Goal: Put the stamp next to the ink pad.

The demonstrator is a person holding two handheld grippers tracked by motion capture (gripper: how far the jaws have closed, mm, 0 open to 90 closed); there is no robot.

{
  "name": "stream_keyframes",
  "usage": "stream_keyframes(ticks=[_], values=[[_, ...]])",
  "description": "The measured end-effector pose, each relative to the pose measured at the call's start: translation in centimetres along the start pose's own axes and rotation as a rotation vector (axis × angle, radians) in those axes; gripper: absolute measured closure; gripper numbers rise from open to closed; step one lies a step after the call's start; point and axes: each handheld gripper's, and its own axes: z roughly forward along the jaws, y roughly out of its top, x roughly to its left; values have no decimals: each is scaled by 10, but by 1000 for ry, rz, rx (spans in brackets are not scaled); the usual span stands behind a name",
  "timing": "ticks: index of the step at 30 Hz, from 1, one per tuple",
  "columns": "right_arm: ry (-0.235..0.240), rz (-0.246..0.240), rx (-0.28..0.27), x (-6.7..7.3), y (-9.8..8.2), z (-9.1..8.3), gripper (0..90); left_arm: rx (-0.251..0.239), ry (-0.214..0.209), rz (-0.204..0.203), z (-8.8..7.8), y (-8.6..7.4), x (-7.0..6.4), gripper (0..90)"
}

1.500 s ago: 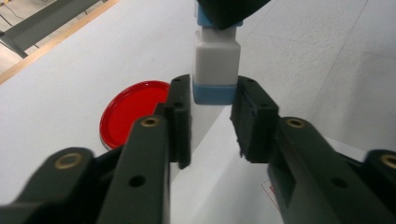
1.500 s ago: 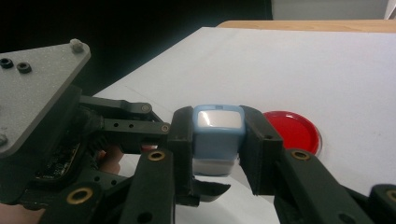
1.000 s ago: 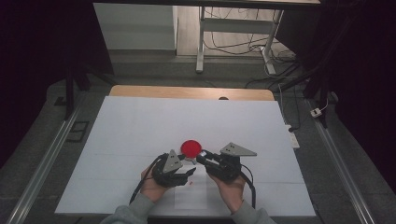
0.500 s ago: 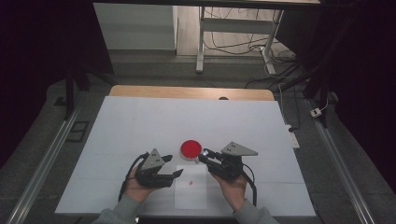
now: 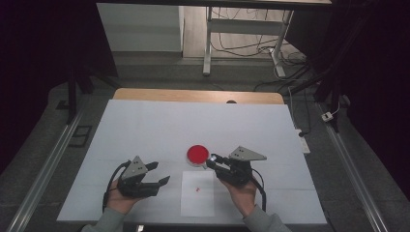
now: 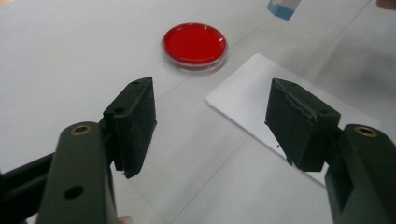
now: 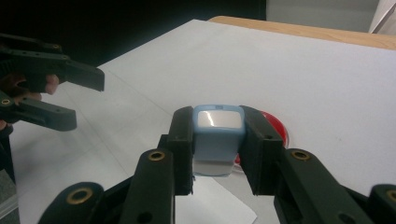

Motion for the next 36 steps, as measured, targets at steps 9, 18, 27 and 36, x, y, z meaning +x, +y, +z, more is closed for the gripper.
stream_keyframes(ticks=[9,18,27,36], values=[[-12,-10,10,-5,-1,0,670,3,26,-19,-11,-11,11,334],[-28,-21,17,-13,-1,0,671,0,40,-29,-21,-18,17,334],[-68,-38,33,-22,-2,1,670,8,55,-44,-28,-27,22,333],[-143,-71,91,-41,-5,14,670,16,64,-54,-31,-33,25,330]])
